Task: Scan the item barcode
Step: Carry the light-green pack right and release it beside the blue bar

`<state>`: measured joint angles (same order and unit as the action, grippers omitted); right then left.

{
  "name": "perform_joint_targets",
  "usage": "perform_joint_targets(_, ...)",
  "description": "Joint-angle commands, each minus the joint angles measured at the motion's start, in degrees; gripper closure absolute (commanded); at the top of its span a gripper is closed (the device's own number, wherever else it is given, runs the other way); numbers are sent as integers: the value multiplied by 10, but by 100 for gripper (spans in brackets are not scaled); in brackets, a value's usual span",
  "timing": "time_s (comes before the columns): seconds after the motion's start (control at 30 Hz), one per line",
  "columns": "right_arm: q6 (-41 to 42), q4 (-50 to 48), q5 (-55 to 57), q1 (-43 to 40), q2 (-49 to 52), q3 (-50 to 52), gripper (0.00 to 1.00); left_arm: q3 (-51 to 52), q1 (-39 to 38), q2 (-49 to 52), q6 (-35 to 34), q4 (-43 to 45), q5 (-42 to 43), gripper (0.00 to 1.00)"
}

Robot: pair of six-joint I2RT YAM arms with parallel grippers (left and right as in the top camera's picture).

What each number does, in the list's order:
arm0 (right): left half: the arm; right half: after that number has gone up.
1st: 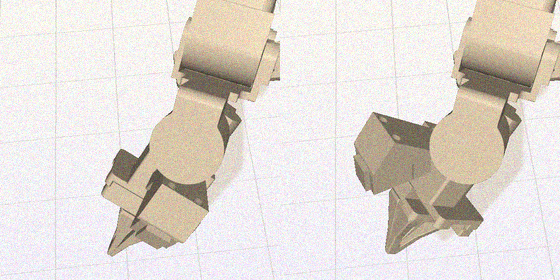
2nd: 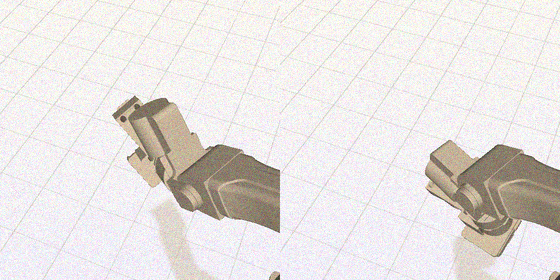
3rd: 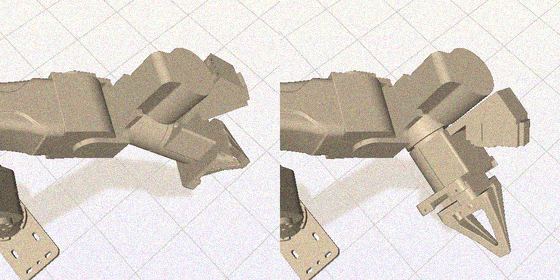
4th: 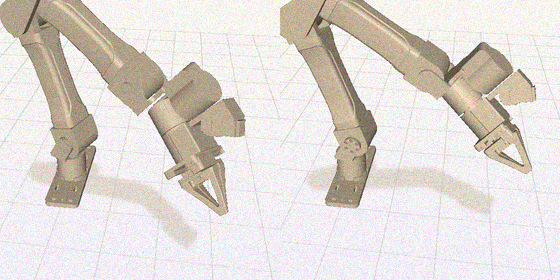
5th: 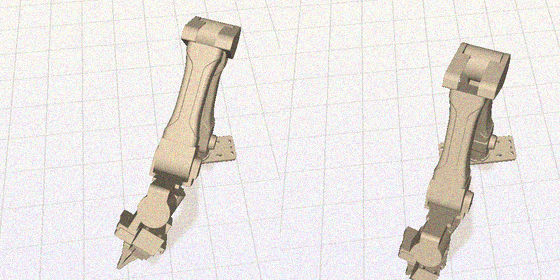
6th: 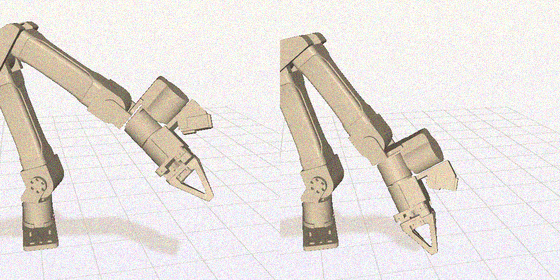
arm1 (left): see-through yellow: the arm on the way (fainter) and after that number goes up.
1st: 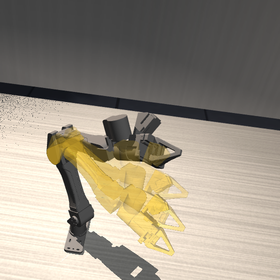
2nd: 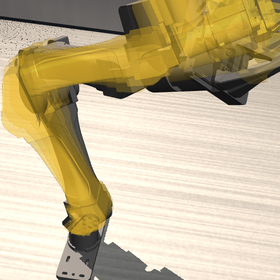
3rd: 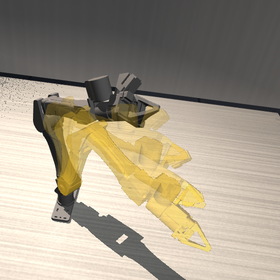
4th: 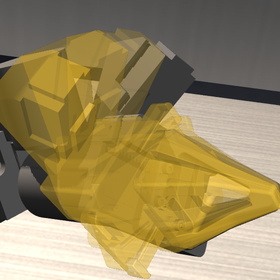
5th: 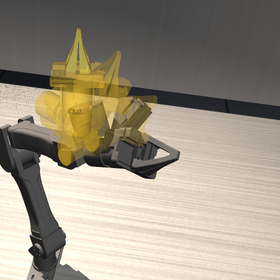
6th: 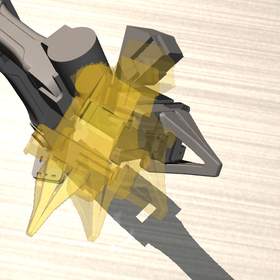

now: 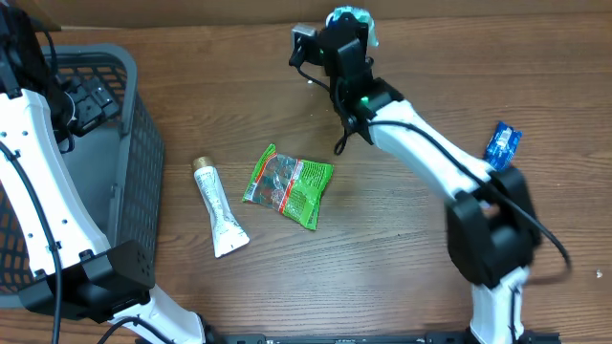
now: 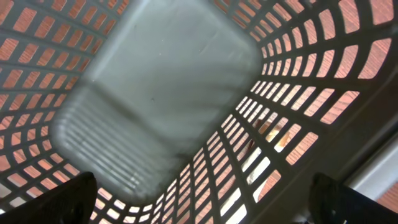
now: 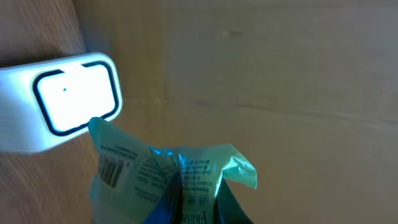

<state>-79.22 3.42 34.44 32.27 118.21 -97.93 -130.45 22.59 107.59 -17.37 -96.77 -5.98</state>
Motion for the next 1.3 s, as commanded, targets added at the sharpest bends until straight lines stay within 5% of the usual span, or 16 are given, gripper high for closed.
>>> perform_joint_targets(0.0, 165, 166, 1, 52, -98, -10, 96, 1, -3, -2, 11, 0, 0, 0)
perform_joint_targets(0.27, 608, 401, -141, 36, -163, -11, 96, 1, -3, -2, 11, 0, 0, 1)
perform_joint_targets(0.33, 716, 422, -171, 2, -169, -11, 96, 1, -3, -2, 11, 0, 0, 1)
perform_joint_targets(0.43, 917, 440, -372, -120, -165, -6, 96, 1, -3, -2, 11, 0, 0, 0)
perform_joint_targets(0.8, 965, 520, -464, -408, -155, 60, 96, 1, -3, -2, 11, 0, 0, 0)
perform_joint_targets(1.1, 1037, 343, -503, -570, -155, 264, 96, 1, -3, -2, 11, 0, 0, 0)
perform_joint_targets(1.27, 1062, 317, -506, -621, -155, 289, 96, 1, -3, -2, 11, 0, 0, 0)
